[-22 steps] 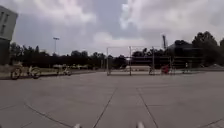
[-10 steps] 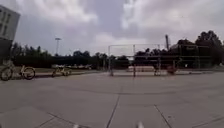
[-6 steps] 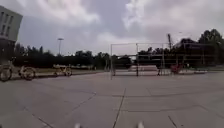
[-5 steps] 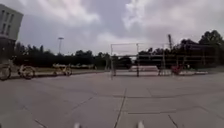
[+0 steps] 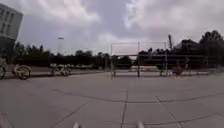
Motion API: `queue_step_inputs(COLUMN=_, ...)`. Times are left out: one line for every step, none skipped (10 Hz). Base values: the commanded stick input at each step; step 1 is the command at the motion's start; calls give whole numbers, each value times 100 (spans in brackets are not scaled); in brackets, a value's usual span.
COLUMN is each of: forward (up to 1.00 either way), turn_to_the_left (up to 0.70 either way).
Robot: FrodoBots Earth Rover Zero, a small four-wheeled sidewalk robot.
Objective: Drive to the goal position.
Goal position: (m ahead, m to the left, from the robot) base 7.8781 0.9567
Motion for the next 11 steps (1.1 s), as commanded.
queue_step_inputs(forward=60, turn_to_the_left=15)
queue_step_inputs(forward=60, turn_to_the_left=15)
queue_step_inputs(forward=60, turn_to_the_left=15)
queue_step_inputs(forward=60, turn_to_the_left=15)
queue_step_inputs(forward=60, turn_to_the_left=15)
queue_step_inputs(forward=60, turn_to_the_left=15)
queue_step_inputs(forward=60, turn_to_the_left=15)
queue_step_inputs(forward=60, turn_to_the_left=15)
queue_step_inputs(forward=60, turn_to_the_left=15)
queue_step_inputs(forward=60, turn_to_the_left=15)
queue_step_inputs(forward=60, turn_to_the_left=15)
